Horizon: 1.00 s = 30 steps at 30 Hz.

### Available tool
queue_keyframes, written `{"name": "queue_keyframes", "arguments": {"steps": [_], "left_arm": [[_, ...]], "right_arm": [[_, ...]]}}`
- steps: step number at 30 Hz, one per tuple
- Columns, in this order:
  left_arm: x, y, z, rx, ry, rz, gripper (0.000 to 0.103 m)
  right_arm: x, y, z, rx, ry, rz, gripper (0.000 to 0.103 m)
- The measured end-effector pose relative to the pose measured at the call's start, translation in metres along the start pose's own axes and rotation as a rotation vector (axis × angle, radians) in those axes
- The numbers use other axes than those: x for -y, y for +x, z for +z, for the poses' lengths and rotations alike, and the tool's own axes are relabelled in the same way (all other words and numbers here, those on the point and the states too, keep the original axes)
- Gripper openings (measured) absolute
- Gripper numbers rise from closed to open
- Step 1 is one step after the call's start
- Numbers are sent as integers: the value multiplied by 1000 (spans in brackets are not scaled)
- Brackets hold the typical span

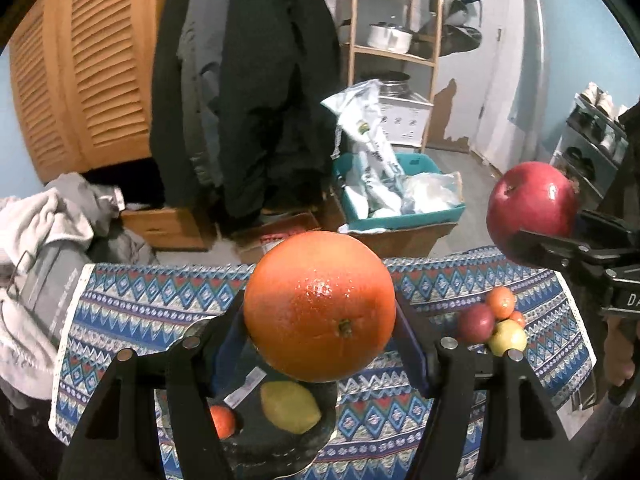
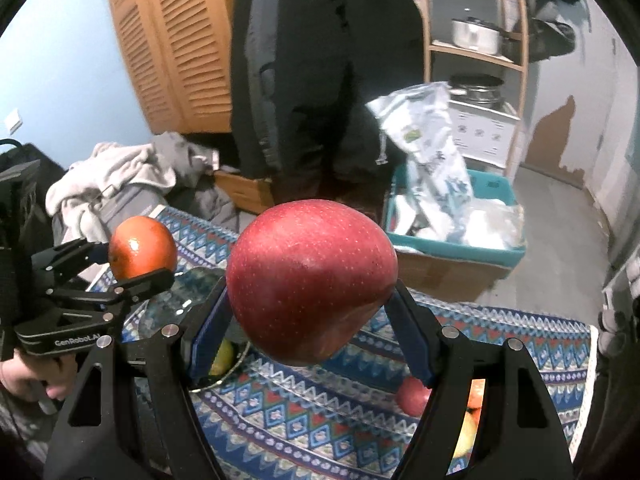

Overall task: Organize fruits
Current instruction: 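Carry the orange and red apple over the glass bowl with both tools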

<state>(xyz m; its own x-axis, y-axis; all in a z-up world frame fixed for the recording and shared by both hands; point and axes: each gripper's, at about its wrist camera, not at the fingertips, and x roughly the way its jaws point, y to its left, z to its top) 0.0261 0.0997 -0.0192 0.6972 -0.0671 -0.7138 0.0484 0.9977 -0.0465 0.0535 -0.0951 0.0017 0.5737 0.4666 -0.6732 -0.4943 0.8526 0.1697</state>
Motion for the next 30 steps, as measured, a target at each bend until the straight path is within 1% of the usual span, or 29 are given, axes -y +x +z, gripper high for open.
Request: {"name": "queue_keyframes", "arguments": {"steps": [10, 17, 20, 30], "left_arm": [[-47, 8, -18, -44, -74, 55, 69], [-82, 21, -34, -92, -135, 96, 69], [-95, 27, -40, -113, -161, 102, 69], [-123, 55, -60, -182, -186, 148, 69]], "right_arm": [[-46, 40, 6, -72, -52, 68, 76], [-76, 77, 3, -140, -83, 111, 76], [-88, 97, 0, -175, -94, 126, 76], [-108, 161, -12, -278, -81, 164, 76]]}}
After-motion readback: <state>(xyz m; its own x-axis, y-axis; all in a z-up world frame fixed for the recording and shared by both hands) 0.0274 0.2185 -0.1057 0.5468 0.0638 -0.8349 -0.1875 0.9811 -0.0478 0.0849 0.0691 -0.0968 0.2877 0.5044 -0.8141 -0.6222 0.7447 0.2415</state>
